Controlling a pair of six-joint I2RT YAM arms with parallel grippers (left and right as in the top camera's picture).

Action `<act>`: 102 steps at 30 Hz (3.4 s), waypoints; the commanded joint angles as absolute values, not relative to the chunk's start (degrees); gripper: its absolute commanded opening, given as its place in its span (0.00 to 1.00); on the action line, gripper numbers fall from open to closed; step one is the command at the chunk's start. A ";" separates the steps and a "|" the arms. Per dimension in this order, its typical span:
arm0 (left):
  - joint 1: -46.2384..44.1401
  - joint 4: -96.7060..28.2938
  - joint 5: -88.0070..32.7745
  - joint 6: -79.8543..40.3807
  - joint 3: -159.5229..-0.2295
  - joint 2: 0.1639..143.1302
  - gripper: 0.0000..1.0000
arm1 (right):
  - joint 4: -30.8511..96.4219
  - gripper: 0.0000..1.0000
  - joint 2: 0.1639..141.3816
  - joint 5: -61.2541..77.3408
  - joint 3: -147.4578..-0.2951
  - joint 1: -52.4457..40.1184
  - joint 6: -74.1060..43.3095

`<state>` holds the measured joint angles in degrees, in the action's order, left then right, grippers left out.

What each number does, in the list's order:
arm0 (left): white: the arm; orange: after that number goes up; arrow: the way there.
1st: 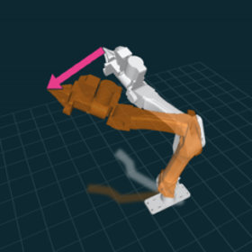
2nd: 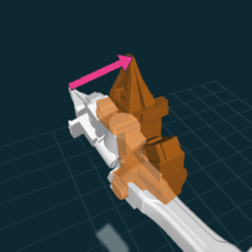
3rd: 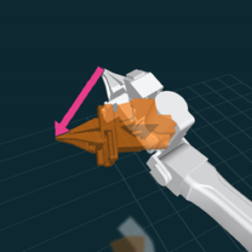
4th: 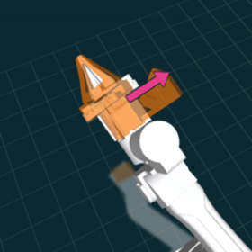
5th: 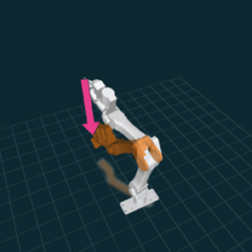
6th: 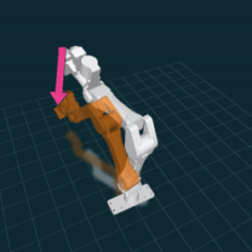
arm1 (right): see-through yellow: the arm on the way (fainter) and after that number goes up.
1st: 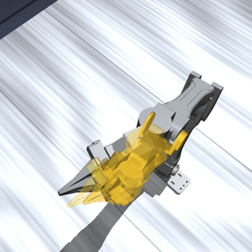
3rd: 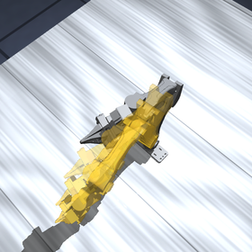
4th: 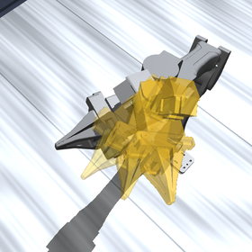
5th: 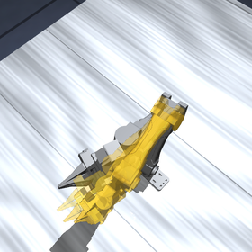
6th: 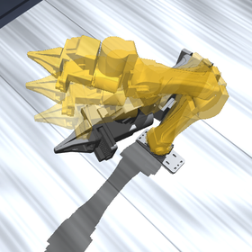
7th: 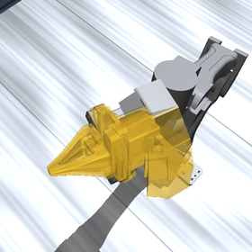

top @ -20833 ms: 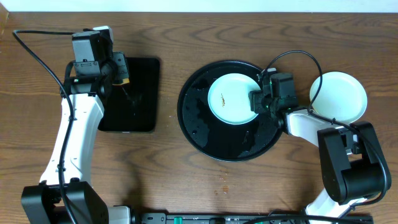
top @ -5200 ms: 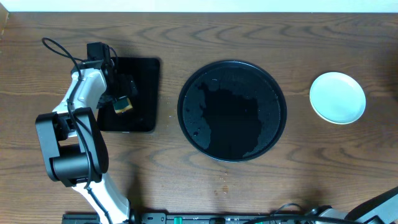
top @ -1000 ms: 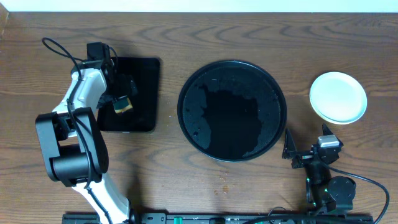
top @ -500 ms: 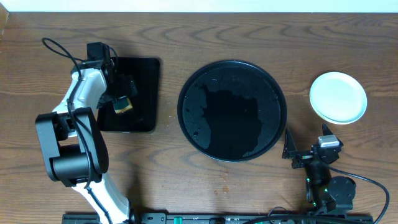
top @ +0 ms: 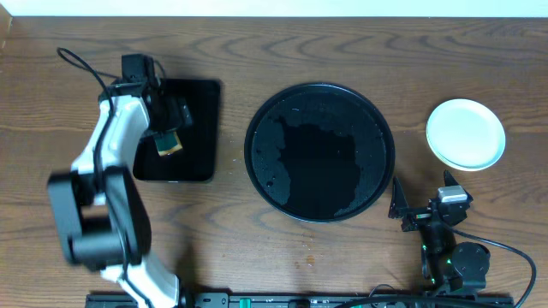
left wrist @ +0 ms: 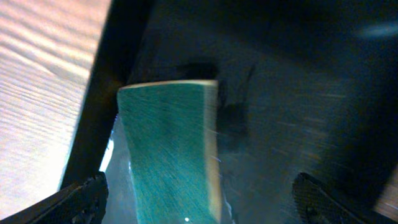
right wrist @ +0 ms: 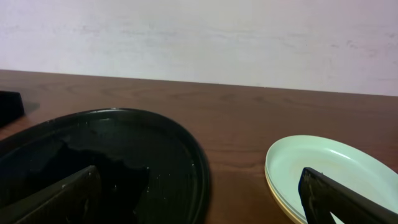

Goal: Clean dirty plates on tray and stack at the side

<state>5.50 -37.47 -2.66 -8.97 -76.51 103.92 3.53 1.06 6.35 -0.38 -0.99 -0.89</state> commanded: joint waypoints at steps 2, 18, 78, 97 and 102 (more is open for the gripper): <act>0.14 -37.43 -2.31 -8.64 -77.28 86.28 0.94 | 3.75 0.99 1.15 6.02 -0.34 -1.48 -1.67; -8.71 -37.50 -2.24 -4.49 -65.98 39.62 0.94 | 3.75 0.99 1.15 6.02 -0.34 -1.48 -1.67; -4.25 -3.88 -2.04 -6.07 -0.23 0.23 0.94 | 3.79 0.99 1.15 6.02 -0.34 -1.48 -1.67; -4.25 -3.88 -2.07 -6.07 -0.23 0.23 0.94 | 3.79 0.99 1.15 6.02 -0.34 -1.48 -1.67; -4.25 -3.88 -2.07 -6.07 -0.25 0.23 0.94 | 3.79 0.99 1.15 6.02 -0.34 -1.48 -1.67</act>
<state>-4.54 -1.26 -2.98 -6.00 -0.78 0.64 3.57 1.15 6.15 -0.38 -0.99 -0.91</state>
